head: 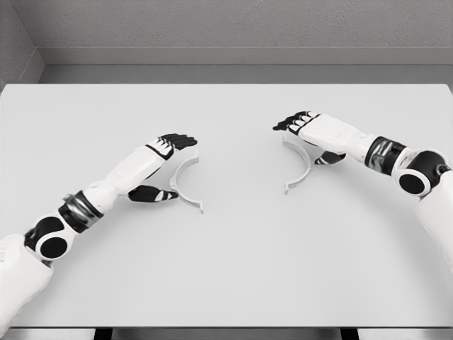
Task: Assemble PVC drainage pipe clamps
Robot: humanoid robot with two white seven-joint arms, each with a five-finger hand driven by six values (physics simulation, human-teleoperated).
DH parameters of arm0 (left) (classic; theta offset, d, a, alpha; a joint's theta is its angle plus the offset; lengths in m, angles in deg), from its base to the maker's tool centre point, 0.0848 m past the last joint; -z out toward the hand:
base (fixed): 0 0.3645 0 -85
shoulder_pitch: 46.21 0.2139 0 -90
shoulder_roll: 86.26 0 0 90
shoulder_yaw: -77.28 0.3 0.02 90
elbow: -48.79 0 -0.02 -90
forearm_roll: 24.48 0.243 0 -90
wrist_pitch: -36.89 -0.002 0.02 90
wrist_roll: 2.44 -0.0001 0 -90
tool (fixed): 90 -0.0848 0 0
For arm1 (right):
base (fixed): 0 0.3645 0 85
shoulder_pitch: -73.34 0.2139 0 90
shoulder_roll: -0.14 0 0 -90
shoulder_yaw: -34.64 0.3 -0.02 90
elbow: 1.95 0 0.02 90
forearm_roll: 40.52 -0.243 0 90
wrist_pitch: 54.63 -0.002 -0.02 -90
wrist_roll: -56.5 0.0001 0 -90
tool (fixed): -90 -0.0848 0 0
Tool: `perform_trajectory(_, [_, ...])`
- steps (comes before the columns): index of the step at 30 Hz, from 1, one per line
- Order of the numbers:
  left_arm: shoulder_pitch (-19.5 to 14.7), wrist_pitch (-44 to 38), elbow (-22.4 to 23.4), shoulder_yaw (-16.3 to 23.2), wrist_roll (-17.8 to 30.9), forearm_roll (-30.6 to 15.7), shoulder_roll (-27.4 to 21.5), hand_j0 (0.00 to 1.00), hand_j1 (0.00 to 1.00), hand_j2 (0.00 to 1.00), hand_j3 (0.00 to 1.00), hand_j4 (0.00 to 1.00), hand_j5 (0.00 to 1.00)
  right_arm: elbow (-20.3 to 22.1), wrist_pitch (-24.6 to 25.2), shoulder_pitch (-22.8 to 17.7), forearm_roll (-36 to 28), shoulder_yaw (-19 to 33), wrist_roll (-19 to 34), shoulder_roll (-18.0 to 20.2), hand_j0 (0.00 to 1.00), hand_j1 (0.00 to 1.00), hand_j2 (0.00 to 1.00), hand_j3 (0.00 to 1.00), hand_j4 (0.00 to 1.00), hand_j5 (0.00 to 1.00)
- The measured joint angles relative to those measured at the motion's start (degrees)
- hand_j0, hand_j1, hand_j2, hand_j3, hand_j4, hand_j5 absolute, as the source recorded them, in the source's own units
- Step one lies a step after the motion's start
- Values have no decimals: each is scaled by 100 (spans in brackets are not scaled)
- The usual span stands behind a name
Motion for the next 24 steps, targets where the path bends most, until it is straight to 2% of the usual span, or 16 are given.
perform_trajectory(7, [0, 0, -11, 4, 0, 99, 124, 100, 100, 100, 100, 100, 100, -7, 0, 35, -1, -30, 4, -96, 100, 100, 100, 100, 100, 100])
perform_trajectory(12, [9, 0, 1, 2, -1, 140, 192, 100, 100, 100, 100, 100, 100, -47, 1, 202, -2, -17, -5, -114, 100, 100, 100, 100, 100, 100])
perform_trajectory(24, [0, 0, 453, -23, -1, 145, 178, 100, 100, 100, 100, 100, 100, -336, 10, 360, 200, -82, 0, -459, 100, 100, 100, 100, 100, 100])
